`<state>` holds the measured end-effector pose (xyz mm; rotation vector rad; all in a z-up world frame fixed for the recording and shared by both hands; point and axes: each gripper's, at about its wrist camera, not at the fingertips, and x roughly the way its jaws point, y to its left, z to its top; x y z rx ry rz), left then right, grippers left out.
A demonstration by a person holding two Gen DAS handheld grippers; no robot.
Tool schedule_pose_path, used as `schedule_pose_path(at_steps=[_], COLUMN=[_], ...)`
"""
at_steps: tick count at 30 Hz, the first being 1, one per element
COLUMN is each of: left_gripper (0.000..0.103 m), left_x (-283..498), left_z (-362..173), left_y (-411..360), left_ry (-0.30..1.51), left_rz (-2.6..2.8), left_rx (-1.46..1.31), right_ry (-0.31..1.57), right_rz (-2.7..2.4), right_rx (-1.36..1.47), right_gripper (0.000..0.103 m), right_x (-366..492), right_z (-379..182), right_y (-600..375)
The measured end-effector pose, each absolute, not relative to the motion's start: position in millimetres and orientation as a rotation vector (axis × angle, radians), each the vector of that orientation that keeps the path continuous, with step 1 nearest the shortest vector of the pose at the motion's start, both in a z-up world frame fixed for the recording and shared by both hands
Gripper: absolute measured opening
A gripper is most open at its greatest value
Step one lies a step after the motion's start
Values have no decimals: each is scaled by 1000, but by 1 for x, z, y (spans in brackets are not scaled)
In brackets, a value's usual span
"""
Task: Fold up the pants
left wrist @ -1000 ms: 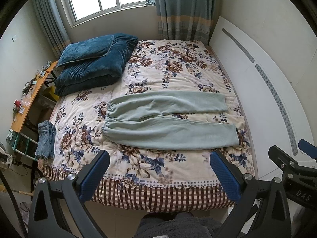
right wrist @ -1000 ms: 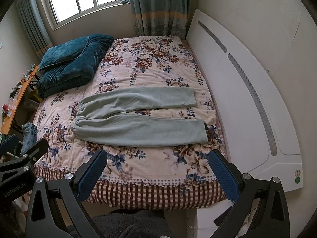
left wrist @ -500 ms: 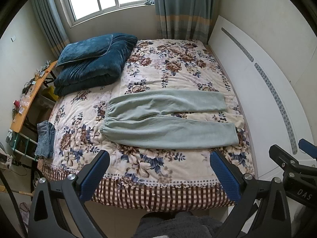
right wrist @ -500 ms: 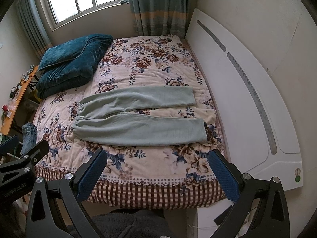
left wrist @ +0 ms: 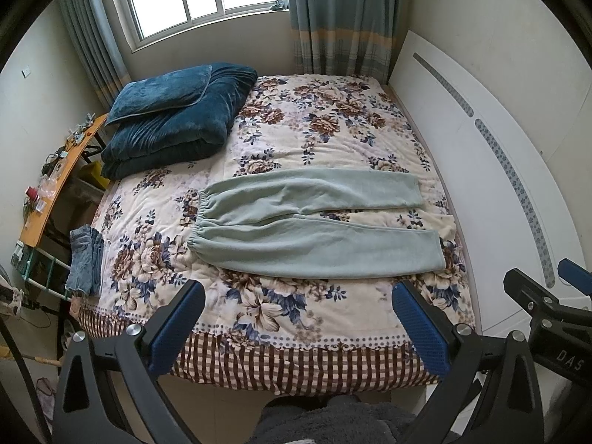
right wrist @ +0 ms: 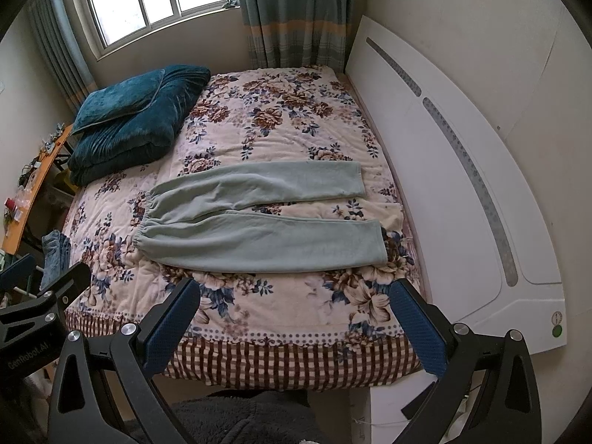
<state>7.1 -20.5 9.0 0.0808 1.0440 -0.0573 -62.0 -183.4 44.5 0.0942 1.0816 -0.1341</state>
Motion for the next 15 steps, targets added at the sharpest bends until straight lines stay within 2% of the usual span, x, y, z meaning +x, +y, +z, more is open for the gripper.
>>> schedule_pose_path(at_steps=[15], left_gripper=[103], left_x=[5], left_z=[8], left_y=[-18], left_ry=[1041], left_rz=[-57], left_rx=[82], right_ry=[1079], right_rz=[-134], right_rx=[99], right_gripper=[103], right_x=[-63], right_z=[45], right_y=[-183])
